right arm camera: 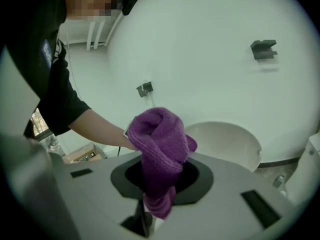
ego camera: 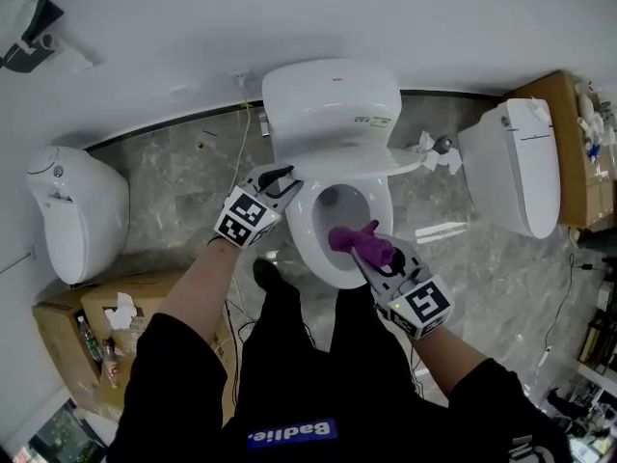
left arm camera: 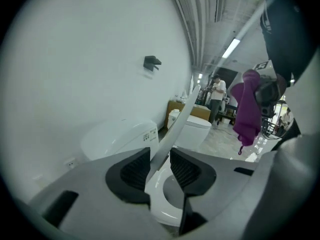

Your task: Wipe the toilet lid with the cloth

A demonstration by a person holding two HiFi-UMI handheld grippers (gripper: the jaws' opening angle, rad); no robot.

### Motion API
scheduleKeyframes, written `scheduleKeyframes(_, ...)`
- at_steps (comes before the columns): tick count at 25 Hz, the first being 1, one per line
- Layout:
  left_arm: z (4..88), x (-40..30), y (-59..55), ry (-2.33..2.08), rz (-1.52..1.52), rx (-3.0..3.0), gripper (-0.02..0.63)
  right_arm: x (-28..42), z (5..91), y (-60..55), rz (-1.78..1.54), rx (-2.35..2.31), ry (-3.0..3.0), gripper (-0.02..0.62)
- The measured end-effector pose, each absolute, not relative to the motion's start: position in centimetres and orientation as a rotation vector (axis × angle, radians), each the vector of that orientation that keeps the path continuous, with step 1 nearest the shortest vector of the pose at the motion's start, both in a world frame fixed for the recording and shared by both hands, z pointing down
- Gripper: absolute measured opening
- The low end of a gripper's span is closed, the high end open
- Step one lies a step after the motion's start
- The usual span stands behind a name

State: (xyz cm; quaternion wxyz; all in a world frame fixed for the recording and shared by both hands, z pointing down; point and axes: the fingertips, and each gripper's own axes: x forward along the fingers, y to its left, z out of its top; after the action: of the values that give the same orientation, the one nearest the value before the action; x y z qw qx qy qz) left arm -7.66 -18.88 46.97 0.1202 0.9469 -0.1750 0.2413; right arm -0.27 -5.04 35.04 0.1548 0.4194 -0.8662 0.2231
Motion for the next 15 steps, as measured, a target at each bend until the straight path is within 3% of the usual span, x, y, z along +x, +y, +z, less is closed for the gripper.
scheduleKeyframes(6, 44.6, -11.3, -14.9, -0.503, 0.628, 2.677, 0.170, 0.3, 28.1, -1.5, 0.623, 1.235, -2.533, 0.083)
scheduleKeyframes(7, 43.5, -11.6, -15.0, -0.525, 0.575, 2.654, 0.164, 0.5, 27.1, -1.3, 0.613, 1.242, -2.545, 0.083)
scheduleKeyframes(9, 41.8, -11.0, -15.3, -0.534, 0.526, 2.632, 0.079, 0.6, 25.4, -1.4, 0.592, 1.244, -2.574, 0.083)
scheduleKeyframes(15, 42.3, -4.5, -13.1, -0.387, 0.593, 2.605, 0.043, 2.2, 24.3, -3.7, 0.538, 1.282, -2.601, 0.083)
